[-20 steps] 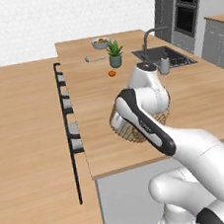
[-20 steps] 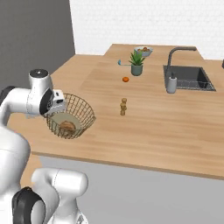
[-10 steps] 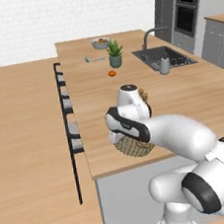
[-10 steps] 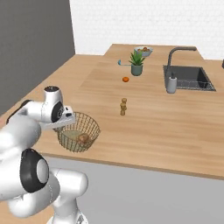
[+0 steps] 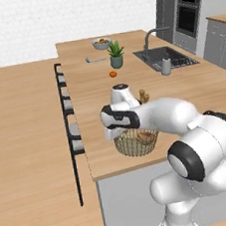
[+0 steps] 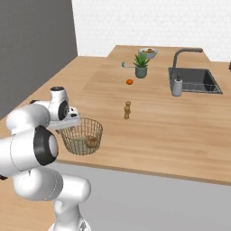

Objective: Open the cabinet, pick up the bread from the cabinet and place it in the basket. Then move the basket to the dining counter.

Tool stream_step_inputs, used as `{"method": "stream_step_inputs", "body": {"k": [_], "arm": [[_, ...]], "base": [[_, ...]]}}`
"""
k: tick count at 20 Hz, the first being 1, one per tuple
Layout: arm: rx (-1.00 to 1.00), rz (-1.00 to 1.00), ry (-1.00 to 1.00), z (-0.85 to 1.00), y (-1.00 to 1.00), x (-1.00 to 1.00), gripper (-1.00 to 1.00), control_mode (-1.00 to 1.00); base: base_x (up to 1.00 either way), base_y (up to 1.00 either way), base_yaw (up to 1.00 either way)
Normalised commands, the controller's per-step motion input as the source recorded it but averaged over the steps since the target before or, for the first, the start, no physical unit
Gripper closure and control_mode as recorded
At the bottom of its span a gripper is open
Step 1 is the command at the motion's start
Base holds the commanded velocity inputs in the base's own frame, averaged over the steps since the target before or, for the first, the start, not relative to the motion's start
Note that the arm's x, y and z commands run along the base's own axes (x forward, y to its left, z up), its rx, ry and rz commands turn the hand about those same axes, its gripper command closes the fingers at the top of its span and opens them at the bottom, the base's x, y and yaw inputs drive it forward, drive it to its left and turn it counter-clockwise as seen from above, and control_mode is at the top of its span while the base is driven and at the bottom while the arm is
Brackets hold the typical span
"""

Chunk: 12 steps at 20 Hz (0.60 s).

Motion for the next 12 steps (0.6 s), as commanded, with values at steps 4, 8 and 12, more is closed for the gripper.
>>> {"method": "stream_step_inputs", "body": {"k": [4, 8, 12], "arm": [[0.0, -0.04, 0.0, 0.99, 0.11, -0.12, -1.0, -1.0], [-0.03, -0.01, 0.0, 0.66, 0.5, -0.77, -1.0, -1.0], [-0.08, 0.0, -0.01, 0.06, 0.59, -1.0, -1.0, -1.0]], "base": [[0.0, 0.0, 0.0], [0.0, 0.0, 0.0], [0.0, 0.0, 0.0]]}}
